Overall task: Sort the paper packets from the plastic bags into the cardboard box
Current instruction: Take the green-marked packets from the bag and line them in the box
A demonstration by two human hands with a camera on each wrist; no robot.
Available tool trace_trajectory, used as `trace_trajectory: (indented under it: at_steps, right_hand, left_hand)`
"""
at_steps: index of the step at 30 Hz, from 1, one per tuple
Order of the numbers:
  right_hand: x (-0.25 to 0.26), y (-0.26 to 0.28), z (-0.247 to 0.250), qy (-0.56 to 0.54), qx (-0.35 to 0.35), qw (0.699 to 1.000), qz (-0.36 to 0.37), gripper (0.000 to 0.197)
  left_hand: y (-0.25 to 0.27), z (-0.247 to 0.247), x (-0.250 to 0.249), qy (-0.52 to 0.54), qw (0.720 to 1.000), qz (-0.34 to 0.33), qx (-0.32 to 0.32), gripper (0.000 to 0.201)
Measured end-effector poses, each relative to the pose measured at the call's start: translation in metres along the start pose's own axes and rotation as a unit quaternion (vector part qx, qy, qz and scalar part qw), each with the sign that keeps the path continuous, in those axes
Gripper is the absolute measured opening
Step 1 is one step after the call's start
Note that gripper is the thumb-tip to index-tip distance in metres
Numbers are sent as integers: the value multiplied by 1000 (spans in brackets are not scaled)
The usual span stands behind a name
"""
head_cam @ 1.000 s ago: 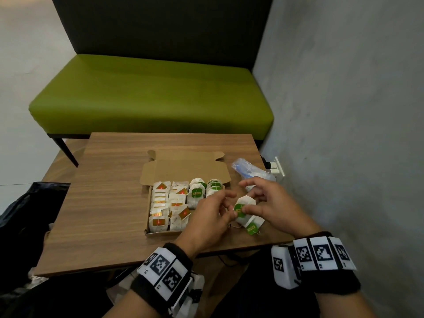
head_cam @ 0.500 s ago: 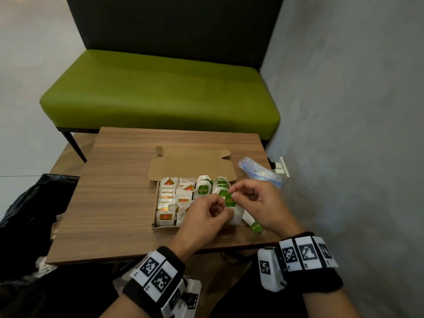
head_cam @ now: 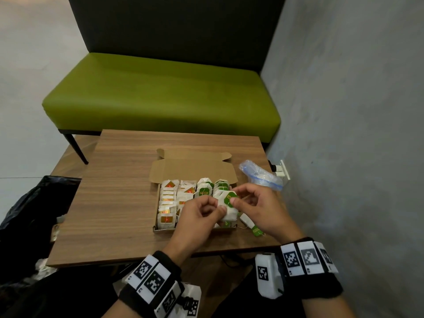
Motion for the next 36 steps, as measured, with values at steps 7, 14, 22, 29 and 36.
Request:
trace_trajectory:
  at_steps: [7,14,22,29,36]
  right_hand:
    - [3,-7,-14,4,66,998,-2,11]
    - [15,-36,-24,152,32,987,43,6]
    - [-12,-71,-48,230,91,968,-29,7]
    - [-25,-76,-64,325,32,944,-36,7]
    - [-24,-68,-47,271,-53,961,-9,9]
  left_hand:
    - [-5,17,1,-83,996,-40,-3,9]
    - [2,44,10,-261,960,-18,-96,11]
    - [13,52,24,-286,958,1,-12,7]
    - [12,42,25,-308,950,-11,47,6]
    - [16,36,26,-294,953,3,71,7]
Point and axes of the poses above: each hand's wrist, its own y-axis away from the middle knuckle, its own z-axis out of the back of the hand, x = y × z, the point moved 4 cm from there along -y, towards the middle knuckle, and after that the axes turned 7 degrees about -y, right-handed, at the moved point
